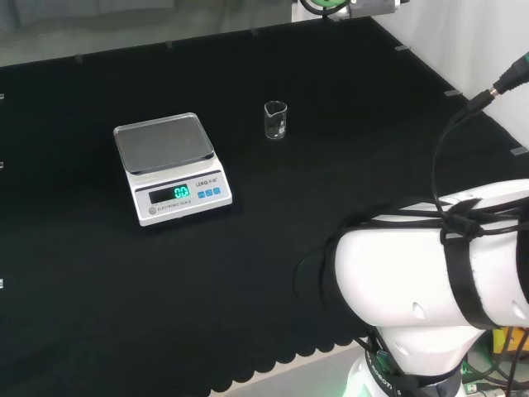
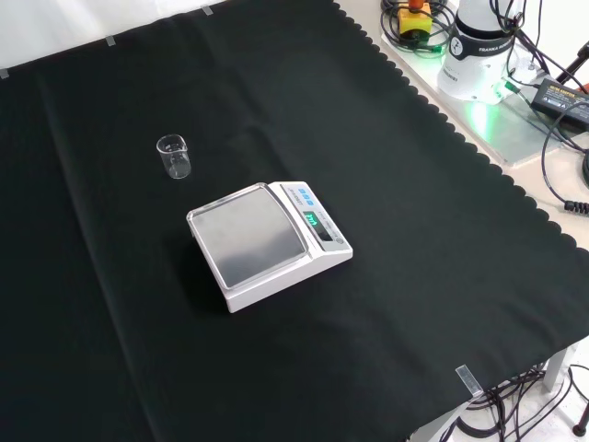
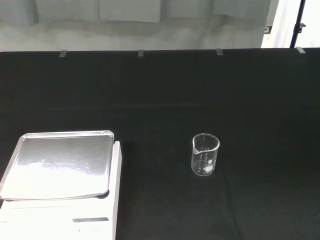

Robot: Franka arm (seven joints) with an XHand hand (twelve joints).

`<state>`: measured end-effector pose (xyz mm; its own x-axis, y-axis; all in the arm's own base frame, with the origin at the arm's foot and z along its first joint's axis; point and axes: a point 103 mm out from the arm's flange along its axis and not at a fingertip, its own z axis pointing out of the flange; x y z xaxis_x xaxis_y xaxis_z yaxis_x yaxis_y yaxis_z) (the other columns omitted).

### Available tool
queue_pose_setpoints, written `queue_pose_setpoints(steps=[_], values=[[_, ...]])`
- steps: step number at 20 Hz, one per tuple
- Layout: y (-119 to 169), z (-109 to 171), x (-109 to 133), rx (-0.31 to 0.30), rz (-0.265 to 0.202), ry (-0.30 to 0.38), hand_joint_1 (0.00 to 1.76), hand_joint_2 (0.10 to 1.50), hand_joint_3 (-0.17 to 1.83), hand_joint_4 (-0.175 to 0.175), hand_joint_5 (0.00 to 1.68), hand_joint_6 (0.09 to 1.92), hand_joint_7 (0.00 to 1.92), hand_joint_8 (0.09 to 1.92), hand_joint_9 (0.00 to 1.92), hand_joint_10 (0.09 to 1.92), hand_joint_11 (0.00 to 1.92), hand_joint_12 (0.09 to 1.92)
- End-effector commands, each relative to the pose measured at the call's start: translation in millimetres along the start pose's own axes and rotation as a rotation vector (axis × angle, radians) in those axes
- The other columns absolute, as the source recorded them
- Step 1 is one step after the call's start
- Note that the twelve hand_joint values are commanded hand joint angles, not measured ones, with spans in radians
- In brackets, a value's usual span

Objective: Pick up the beaker.

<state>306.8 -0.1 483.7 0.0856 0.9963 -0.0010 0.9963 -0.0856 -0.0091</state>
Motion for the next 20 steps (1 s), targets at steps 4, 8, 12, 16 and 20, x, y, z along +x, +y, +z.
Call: queue_pose_setpoints(steps=[4,8,12,16,20], values=[[20.8,5.1,1.8,-0.011,-0.014,0.029,0.16,0.76,0.29,-0.154,0.01,0.09,0.00,0.21,0.00,0.64,0.00,1.41],[41.6,9.7,-6.6,-0.022,-0.030,0.049,0.15,0.79,0.24,-0.146,0.00,0.09,0.00,0.17,0.00,0.62,0.00,1.41],[74.2,21.7,-21.2,-0.008,-0.047,0.030,0.19,0.77,0.23,-0.144,0.00,0.09,0.00,0.16,0.00,0.61,0.00,1.42],[106.1,38.1,-35.7,0.017,-0.052,0.010,0.23,0.77,0.20,-0.147,0.00,0.09,0.00,0.14,0.00,0.57,0.00,1.42],[136.3,60.3,-45.8,0.038,-0.055,0.000,0.25,0.77,0.17,-0.150,0.00,0.09,0.00,0.12,0.00,0.54,0.00,1.42]])
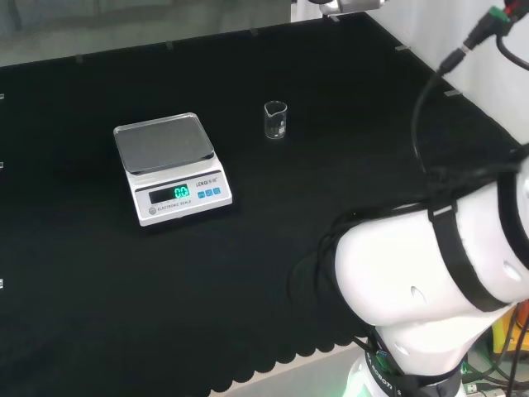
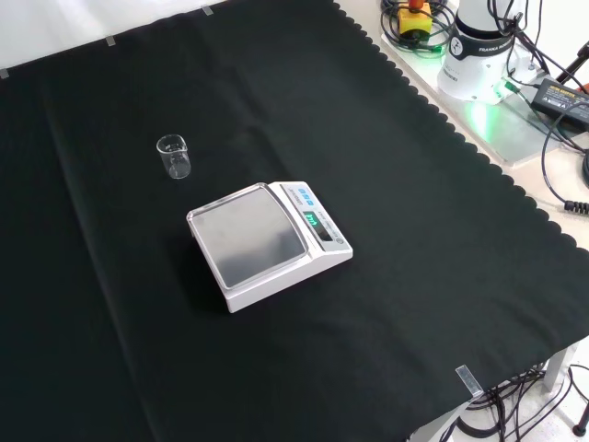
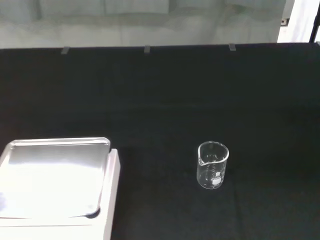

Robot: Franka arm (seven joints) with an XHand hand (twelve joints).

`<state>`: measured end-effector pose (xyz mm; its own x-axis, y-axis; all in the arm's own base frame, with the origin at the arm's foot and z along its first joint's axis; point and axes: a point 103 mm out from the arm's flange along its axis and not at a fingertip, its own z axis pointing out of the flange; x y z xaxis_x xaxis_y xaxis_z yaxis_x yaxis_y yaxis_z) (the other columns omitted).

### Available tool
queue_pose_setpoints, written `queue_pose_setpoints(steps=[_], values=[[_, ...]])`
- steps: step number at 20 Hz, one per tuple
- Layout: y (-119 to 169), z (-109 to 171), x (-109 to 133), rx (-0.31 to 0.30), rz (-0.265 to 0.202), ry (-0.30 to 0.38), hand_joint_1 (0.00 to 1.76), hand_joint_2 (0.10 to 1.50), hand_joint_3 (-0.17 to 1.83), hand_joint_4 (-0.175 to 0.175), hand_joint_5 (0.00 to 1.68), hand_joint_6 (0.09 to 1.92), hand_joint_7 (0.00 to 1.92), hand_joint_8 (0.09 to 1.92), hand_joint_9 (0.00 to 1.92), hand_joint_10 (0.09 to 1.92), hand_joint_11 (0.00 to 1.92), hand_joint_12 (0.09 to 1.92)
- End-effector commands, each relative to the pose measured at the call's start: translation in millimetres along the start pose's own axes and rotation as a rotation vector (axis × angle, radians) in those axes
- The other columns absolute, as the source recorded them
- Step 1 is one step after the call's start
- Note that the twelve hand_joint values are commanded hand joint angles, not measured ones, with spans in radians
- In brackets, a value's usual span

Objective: Pick up the beaker.

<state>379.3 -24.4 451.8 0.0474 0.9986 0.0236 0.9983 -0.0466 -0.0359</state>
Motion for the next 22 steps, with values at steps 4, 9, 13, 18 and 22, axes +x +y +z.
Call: queue_pose_setpoints(steps=[4,9,13,18,22], values=[[85.5,42.6,-33.8,0.045,-0.001,-0.022,0.25,0.77,0.16,-0.153,0.00,0.09,0.00,0.10,0.00,0.53,0.00,1.42],[110.5,63.7,-36.7,0.076,-0.010,-0.011,0.25,0.78,0.16,-0.153,0.00,0.09,0.00,0.10,0.00,0.52,0.00,1.42],[122.6,84.2,-52.4,0.089,-0.019,0.017,0.26,0.78,0.16,-0.153,0.00,0.09,0.00,0.10,0.00,0.52,0.00,1.42],[139.2,112.8,-60.7,0.114,-0.025,0.061,0.26,0.78,0.15,-0.153,0.01,0.09,0.00,0.11,0.00,0.52,0.00,1.42],[153.3,140.7,-55.5,0.145,-0.039,0.086,0.26,0.78,0.15,-0.154,0.01,0.09,0.00,0.12,0.00,0.53,0.00,1.42]])
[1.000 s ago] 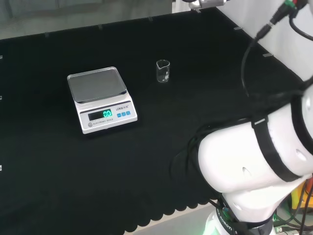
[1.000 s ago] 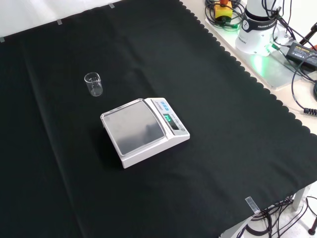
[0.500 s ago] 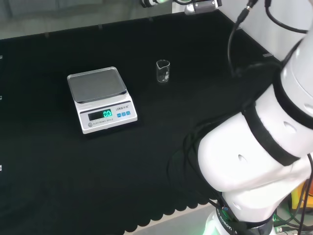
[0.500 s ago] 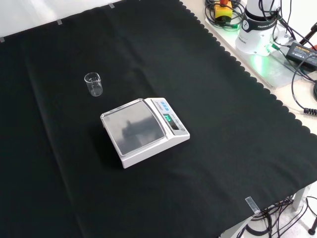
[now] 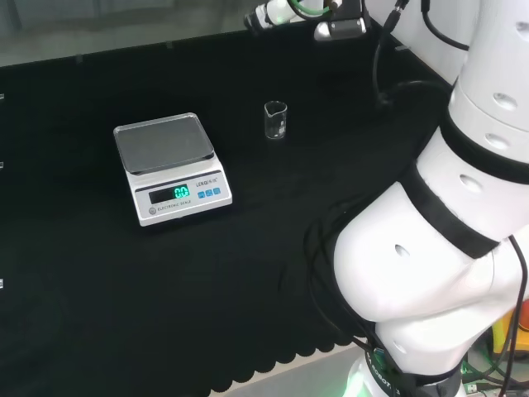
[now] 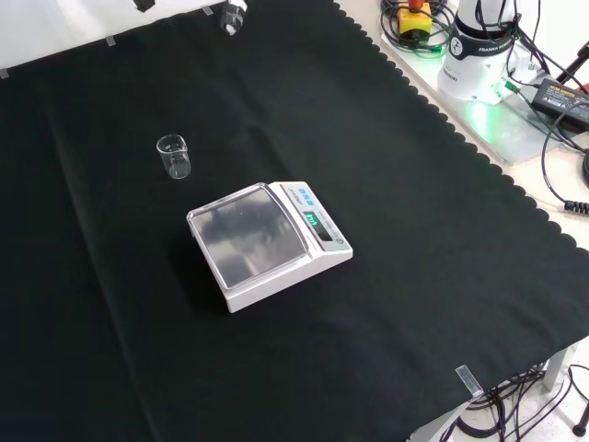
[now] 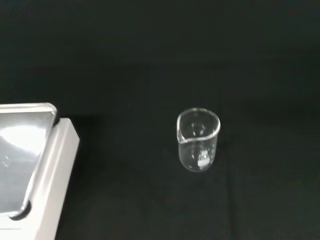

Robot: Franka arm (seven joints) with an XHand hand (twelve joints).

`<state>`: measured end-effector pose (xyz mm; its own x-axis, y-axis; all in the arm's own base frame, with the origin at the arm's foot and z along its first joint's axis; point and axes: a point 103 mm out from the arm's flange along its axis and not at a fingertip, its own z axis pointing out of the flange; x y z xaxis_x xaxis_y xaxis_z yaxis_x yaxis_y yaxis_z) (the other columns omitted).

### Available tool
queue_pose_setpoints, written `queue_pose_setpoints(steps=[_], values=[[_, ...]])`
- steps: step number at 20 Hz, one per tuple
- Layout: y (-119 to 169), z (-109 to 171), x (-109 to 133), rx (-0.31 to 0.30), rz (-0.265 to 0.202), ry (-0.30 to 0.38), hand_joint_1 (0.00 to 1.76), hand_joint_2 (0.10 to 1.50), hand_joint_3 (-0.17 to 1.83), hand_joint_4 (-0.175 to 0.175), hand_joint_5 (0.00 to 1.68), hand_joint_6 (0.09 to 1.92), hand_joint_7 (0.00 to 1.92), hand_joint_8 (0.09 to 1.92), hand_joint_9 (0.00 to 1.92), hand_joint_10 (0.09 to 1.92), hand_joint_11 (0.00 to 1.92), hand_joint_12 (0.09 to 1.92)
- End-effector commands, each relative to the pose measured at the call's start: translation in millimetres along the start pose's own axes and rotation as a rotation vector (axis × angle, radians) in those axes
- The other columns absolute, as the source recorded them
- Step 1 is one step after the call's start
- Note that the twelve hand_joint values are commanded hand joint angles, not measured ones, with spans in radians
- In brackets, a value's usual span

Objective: Pick up the beaker.

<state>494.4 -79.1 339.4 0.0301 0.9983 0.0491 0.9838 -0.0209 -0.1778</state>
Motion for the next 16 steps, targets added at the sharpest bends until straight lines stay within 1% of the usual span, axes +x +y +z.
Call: queue_pose_setpoints(steps=[1,8,11,13,16], values=[[41.0,34.4,-4.1,0.009,-0.029,0.062,0.26,0.79,0.14,-0.154,0.01,0.09,0.00,0.13,0.00,0.54,0.00,1.42],[75.5,63.1,10.5,0.043,-0.072,0.081,0.27,0.80,0.11,-0.158,0.04,0.09,0.00,0.21,0.00,0.57,0.00,1.43],[89.2,72.9,16.8,0.060,-0.084,0.069,0.27,0.80,0.11,-0.158,0.05,0.09,0.00,0.22,0.00,0.58,0.00,1.43],[96.7,78.8,19.1,0.070,-0.088,0.071,0.27,0.80,0.11,-0.158,0.05,0.09,0.00,0.22,0.00,0.58,0.00,1.44],[106.5,89.6,20.5,0.095,-0.094,0.056,0.27,0.80,0.11,-0.159,0.05,0.09,0.00,0.23,0.00,0.58,0.00,1.44]])
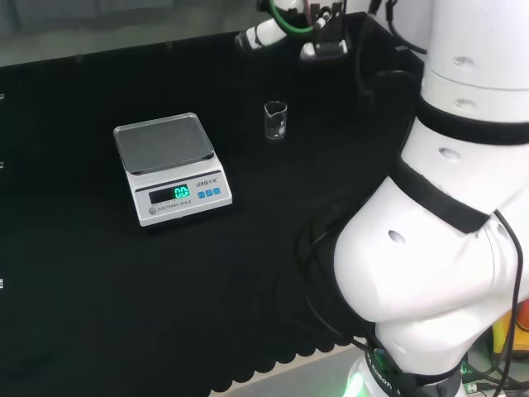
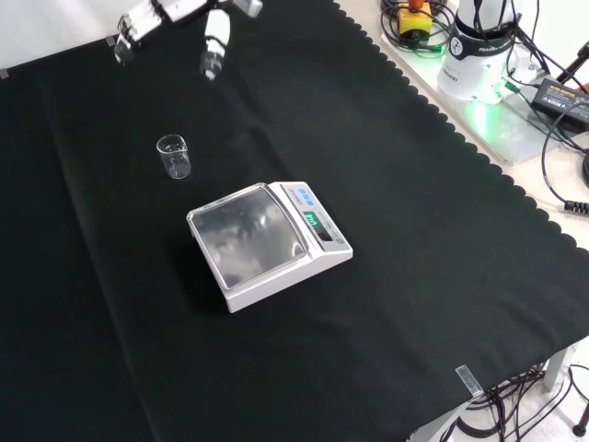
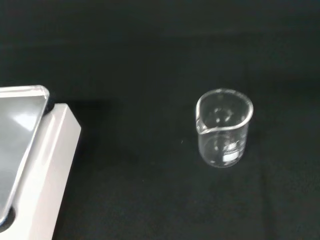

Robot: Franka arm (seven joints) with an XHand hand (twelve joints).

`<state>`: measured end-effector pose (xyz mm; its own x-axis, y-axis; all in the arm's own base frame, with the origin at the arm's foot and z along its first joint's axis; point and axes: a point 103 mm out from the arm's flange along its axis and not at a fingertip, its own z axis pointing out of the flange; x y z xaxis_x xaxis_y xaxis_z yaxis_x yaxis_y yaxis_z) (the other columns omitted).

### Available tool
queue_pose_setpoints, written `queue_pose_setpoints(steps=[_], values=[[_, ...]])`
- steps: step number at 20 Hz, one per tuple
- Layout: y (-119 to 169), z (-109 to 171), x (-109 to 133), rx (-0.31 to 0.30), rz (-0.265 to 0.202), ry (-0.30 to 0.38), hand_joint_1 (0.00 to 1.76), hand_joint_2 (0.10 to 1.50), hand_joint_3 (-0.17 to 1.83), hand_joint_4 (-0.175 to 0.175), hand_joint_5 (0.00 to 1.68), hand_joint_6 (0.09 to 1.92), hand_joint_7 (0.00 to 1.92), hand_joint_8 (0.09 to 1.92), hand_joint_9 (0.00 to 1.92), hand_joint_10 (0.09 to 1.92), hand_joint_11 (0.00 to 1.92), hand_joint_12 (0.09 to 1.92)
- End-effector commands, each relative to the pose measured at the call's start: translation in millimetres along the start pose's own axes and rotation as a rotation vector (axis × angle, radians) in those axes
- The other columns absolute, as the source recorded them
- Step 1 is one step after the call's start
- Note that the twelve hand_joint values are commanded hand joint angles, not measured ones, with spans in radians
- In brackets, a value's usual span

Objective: Pick up the beaker.

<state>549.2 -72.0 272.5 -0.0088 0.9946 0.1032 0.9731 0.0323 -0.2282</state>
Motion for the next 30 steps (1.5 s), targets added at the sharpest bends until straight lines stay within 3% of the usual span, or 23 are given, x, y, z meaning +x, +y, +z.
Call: queue_pose_setpoints(steps=[1,9,21,30], values=[[46.4,35.4,10.4,0.049,-0.044,0.006,0.27,0.81,0.11,-0.159,0.05,0.09,0.00,0.23,0.00,0.59,0.00,1.44],[63.3,65.2,-8.1,0.095,-0.016,0.028,0.28,0.81,0.11,-0.159,0.05,0.09,0.00,0.23,0.00,0.59,0.00,1.44],[63.8,107.2,-38.5,0.153,0.042,0.086,0.28,0.81,0.10,-0.160,0.05,0.09,0.00,0.24,0.00,0.59,0.00,1.44],[71.6,134.9,-47.0,0.213,0.052,0.119,0.29,0.81,0.10,-0.162,0.07,0.09,0.00,0.24,0.00,0.56,0.00,1.43]])
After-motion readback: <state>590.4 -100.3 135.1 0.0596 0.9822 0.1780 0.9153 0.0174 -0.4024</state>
